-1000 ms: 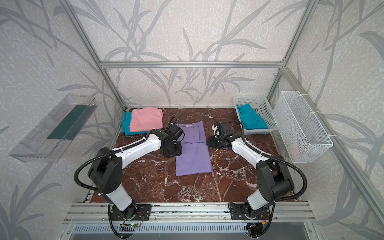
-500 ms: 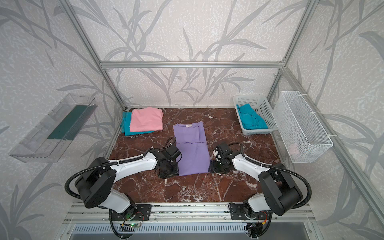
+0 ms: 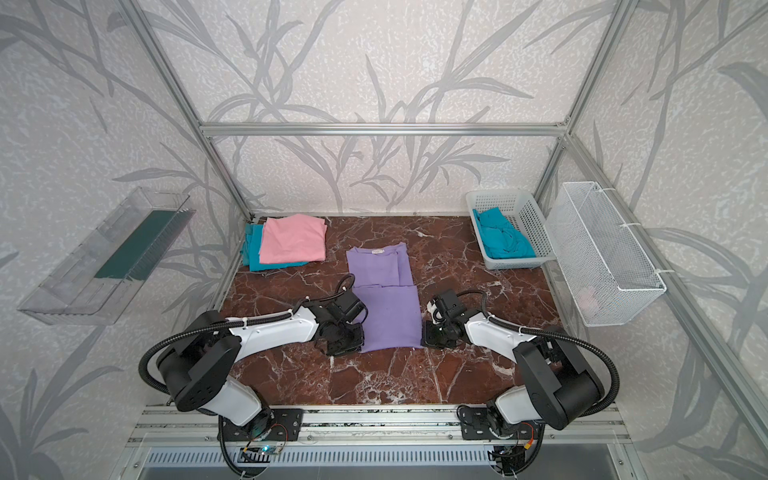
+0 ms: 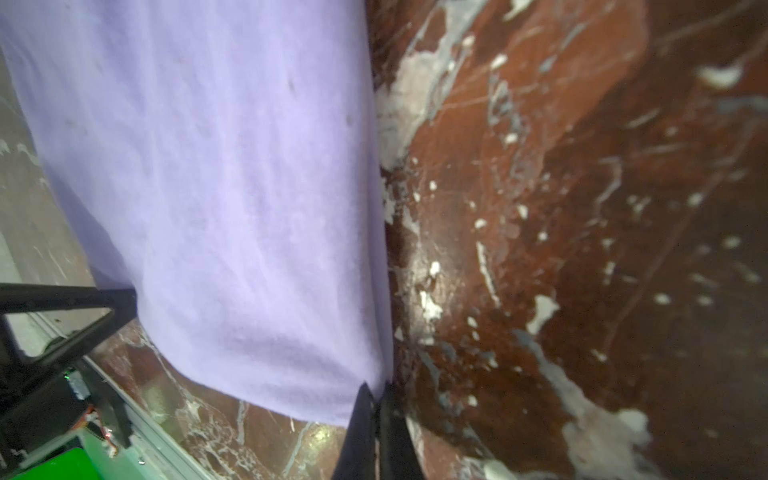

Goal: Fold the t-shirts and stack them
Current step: 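Lift the lavender shirt with both grippers and fold it over toward the far edge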

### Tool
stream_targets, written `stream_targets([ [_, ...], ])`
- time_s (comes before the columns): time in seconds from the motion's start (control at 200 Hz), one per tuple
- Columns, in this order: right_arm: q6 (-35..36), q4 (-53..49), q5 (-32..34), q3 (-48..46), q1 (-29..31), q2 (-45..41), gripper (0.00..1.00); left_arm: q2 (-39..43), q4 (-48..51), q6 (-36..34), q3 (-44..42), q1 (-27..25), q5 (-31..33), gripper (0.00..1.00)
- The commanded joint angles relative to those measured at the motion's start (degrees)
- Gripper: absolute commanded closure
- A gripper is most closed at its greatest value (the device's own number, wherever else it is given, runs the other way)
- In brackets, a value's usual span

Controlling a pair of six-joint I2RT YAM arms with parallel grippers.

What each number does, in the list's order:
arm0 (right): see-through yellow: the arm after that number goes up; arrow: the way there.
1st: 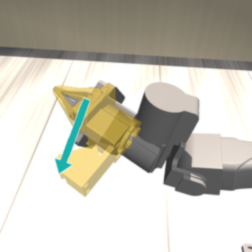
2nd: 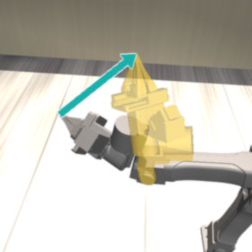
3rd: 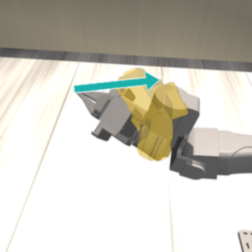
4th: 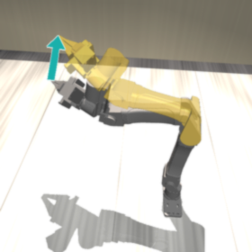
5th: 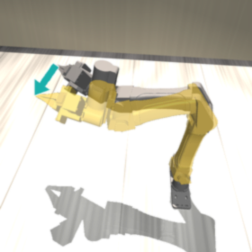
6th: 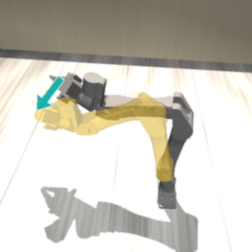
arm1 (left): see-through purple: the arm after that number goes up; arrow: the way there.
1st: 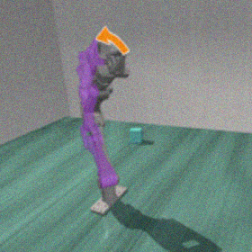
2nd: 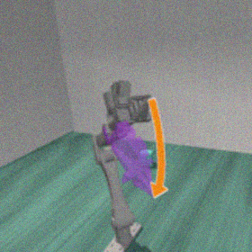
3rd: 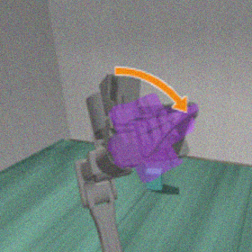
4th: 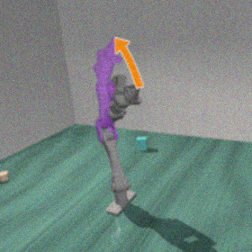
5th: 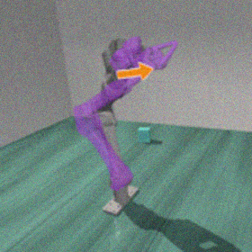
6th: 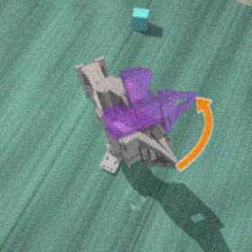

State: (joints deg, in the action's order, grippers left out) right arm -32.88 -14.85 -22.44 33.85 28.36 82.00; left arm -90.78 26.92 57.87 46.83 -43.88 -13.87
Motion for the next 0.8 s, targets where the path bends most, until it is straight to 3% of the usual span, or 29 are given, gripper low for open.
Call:
stream_targets([
  [0.0, 1.07, -3.0, -0.41, 0.37, 0.18, -0.31, 1.0, -0.73, 4.65, 0.41, -0.92, -0.25, 2.24, 1.0],
  [0.25, 7.78, -16.35, -1.85, 6.48, 1.66, -8.86, 1.0, 10.77, 14.61, 1.63, 3.26, -0.6, 3.34, 1.0],
  [0.455, 10.64, -29.96, -4.95, 20.3, 1.73, -16.09, 1.0, 20.13, 21.56, 1.18, 11.31, -0.64, 5.46, 1.0],
  [0.64, 10.56, -34.1, -4.82, 31.93, 1.77, -14.78, 1.0, 20.48, 25.38, -2.6, 23.31, -0.43, 8.75, 1.0],
  [0.795, 9.96, -30.95, -4.08, 34.97, 0.54, -11.43, 1.0, 17.62, 27.05, -6.8, 28.97, 1.98, 9.16, 1.0],
])
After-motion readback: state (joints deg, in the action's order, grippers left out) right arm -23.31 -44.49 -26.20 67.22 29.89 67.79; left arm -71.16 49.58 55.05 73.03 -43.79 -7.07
